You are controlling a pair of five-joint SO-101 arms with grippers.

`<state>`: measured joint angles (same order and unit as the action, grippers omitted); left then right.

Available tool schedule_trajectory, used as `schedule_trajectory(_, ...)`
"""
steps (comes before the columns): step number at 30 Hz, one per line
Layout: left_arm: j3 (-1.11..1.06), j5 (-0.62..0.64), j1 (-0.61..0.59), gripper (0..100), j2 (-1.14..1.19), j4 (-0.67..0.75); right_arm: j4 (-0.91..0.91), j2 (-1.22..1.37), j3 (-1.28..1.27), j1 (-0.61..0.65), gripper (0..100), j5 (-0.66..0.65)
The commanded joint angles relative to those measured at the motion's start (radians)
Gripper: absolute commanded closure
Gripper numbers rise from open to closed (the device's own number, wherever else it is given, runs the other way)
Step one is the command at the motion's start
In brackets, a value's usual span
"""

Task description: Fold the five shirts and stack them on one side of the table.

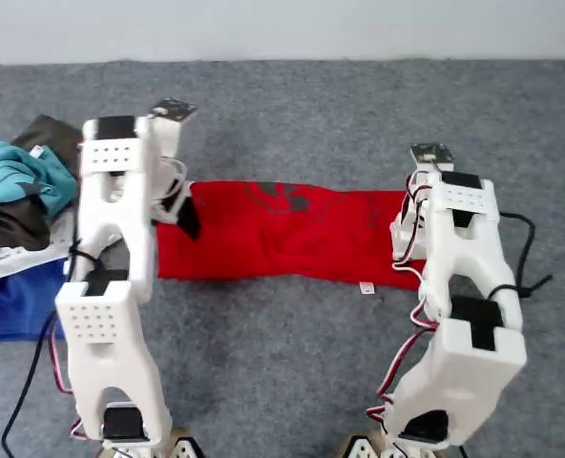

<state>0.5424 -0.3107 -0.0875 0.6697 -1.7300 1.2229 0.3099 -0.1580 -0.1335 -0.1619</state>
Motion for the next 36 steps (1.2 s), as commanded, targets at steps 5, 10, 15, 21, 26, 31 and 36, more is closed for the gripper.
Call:
schedule_trajectory(5, -0.048, 0.014, 0.068, 73, -0.046, -0.021, -0.058, 0.005, 0.048, -0.051, 69.5, 0.006)
schedule_trajectory(10, -0.051, 0.014, 0.068, 73, -0.048, -0.021, -0.054, 0.013, 0.132, -0.064, 69.5, 0.008)
schedule_trajectory(15, -0.051, 0.014, 0.068, 73, -0.046, -0.021, -0.065, 0.048, 0.135, -0.036, 69.6, 0.006)
schedule_trajectory(21, -0.051, 0.014, 0.066, 73, -0.046, -0.021, -0.094, 0.176, 0.138, 0.027, 69.7, 0.006)
schedule_trajectory(26, -0.051, 0.014, 0.066, 73, -0.046, -0.021, -0.084, 0.189, 0.164, 0.061, 80.3, 0.005)
schedule_trajectory(31, -0.053, 0.015, 0.066, 73, -0.046, -0.021, -0.084, 0.189, 0.164, 0.054, 96.2, 0.005)
schedule_trajectory(36, -0.053, 0.017, 0.068, 73, -0.046, -0.021, -0.084, 0.188, 0.164, 0.054, 98.5, 0.006)
